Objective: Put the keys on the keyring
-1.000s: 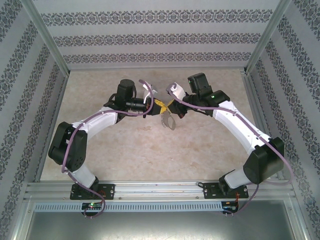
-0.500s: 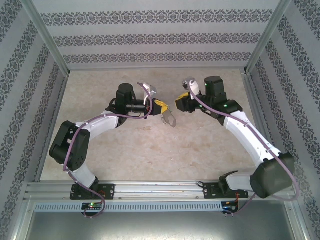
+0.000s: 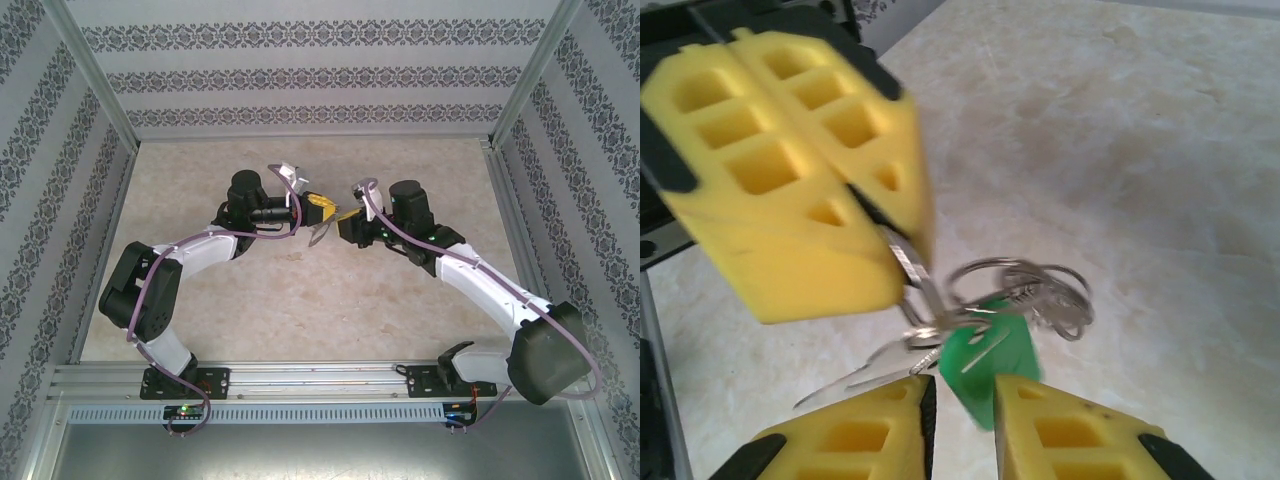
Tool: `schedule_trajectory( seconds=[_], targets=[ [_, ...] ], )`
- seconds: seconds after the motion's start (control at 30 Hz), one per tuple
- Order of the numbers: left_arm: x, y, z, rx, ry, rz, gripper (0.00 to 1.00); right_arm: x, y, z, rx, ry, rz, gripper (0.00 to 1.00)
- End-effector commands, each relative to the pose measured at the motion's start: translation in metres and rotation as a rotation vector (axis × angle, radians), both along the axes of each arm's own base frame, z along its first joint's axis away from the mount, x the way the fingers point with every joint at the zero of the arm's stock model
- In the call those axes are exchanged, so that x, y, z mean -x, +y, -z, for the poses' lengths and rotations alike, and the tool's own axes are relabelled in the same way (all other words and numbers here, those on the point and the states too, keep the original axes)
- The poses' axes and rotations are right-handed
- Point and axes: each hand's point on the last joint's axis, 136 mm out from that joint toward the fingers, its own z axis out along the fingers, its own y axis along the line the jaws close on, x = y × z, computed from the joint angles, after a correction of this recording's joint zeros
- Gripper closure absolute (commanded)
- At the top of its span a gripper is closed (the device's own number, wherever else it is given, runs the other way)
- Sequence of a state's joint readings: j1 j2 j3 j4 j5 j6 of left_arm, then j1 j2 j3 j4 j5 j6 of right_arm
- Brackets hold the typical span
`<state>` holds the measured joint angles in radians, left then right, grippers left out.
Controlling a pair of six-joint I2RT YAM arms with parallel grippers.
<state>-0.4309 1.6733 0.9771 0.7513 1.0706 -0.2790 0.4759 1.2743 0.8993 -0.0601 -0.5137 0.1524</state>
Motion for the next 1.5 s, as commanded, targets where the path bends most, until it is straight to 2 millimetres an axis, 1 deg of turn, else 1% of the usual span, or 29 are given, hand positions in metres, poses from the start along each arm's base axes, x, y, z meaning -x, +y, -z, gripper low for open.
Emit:
schedule_trajectory(
  seconds=[0.0,0.13,0.2,0.27,0.33,0.43,0.53,0.67,0.8,0.87,1.0,1.1,1.37,1.47],
  targets=[
    [0.005,-0.002,-0.014,0.039,-0.057,0.013,1.0,-0.006,0.004,-0.006,-0.021,-0.03,0.015,0.76],
    [0.005,-0.002,-0.012,0.038,-0.054,0.014,1.0,-0.016,-0.019,-0.008,-0.039,-0.026,0.081,0.76],
    [0.006,-0.002,-0.012,0.041,-0.054,0.018,1.0,-0.018,-0.031,-0.015,-0.072,-0.035,0.109,0.76],
    [0.007,-0.002,-0.013,0.044,-0.051,0.025,1.0,-0.018,-0.038,-0.02,-0.092,-0.046,0.129,0.76],
    [0.008,-0.002,-0.013,0.045,-0.051,0.029,1.0,-0.018,-0.041,-0.023,-0.098,-0.053,0.134,0.76],
    [0.009,-0.002,-0.014,0.052,-0.05,0.035,1.0,-0.02,-0.041,-0.025,-0.108,-0.058,0.141,0.77],
    [0.009,-0.003,-0.015,0.058,-0.05,0.04,1.0,-0.023,-0.037,-0.026,-0.133,-0.057,0.13,0.77],
    [0.01,-0.002,-0.016,0.061,-0.05,0.037,1.0,-0.024,-0.026,-0.026,-0.163,-0.045,0.098,0.79],
    [0.009,-0.002,-0.017,0.063,-0.053,0.032,1.0,-0.02,-0.011,-0.024,-0.198,-0.031,0.059,0.81],
    [0.008,-0.002,-0.016,0.063,-0.054,0.023,1.0,-0.019,-0.007,-0.021,-0.211,-0.018,0.053,0.83],
    [0.006,-0.001,-0.016,0.061,-0.057,0.014,1.0,-0.016,-0.006,-0.016,-0.245,0.01,0.062,0.88],
    [0.007,-0.001,-0.014,0.045,-0.057,0.011,1.0,-0.013,-0.007,-0.016,-0.262,0.017,0.067,0.91],
    [0.008,0.0,-0.011,0.019,-0.061,0.003,1.0,-0.013,-0.008,-0.026,-0.295,0.0,0.081,0.92],
    [0.008,0.0,-0.012,0.025,-0.061,0.006,1.0,-0.013,-0.008,-0.025,-0.291,-0.003,0.08,0.91]
  ],
)
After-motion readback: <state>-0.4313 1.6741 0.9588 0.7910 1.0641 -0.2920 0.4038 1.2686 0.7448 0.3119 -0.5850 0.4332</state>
